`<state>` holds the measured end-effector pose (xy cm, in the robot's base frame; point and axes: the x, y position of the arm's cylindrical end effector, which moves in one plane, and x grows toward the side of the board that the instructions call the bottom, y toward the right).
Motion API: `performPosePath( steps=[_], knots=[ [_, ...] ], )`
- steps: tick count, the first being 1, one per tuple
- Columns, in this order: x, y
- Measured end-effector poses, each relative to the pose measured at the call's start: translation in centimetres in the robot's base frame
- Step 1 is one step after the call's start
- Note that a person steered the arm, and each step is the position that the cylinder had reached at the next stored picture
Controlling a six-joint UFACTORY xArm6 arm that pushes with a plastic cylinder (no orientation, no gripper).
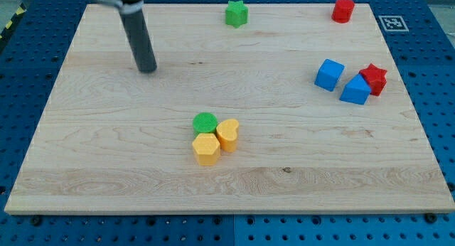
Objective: Push green star to green circle
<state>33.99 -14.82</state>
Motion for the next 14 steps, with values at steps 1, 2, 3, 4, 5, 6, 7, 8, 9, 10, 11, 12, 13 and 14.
performPosePath(
  steps=[1, 2, 3, 4, 5, 6, 7, 8, 9, 10, 11, 12, 13, 14],
  knots=[
    [-8.0, 0.8],
    [-14.6, 3.0],
    [-14.8, 4.7],
    [-14.8, 7.3],
    [-14.6, 8.0],
    [-14.6, 9.2],
    [-14.6, 11.9],
    [-14.6, 12.2],
    [-14.5, 13.7],
    [-14.3, 15.4],
    [-13.0, 15.4],
    [-11.3, 15.6],
    [-9.3, 18.1],
    [-6.5, 21.5]
  ],
)
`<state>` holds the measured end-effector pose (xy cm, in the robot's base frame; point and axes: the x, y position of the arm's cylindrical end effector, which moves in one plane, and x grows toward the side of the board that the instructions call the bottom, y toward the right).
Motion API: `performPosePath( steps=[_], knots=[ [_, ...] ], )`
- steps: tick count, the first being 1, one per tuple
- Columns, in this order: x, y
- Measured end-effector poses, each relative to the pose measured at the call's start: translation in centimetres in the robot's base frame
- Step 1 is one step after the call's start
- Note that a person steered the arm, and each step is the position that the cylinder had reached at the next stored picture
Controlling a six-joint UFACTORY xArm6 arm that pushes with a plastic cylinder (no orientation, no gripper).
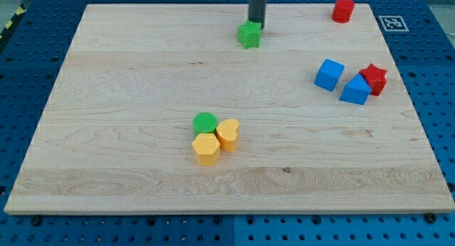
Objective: Push green star to green circle
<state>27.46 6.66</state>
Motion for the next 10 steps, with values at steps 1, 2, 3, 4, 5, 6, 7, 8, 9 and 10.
performPosePath(
  steps=[1, 2, 3, 4, 5, 6, 7, 8, 9, 10],
  knots=[
    [2.5, 1.2],
    [3.0, 1.2],
    [2.9, 1.2],
    [2.6, 0.8],
    [2.1, -2.0],
    [2.2, -5.5],
    [2.2, -8.7],
    [2.4, -11.3],
    [4.6, -11.6],
    [6.9, -11.0]
  ],
)
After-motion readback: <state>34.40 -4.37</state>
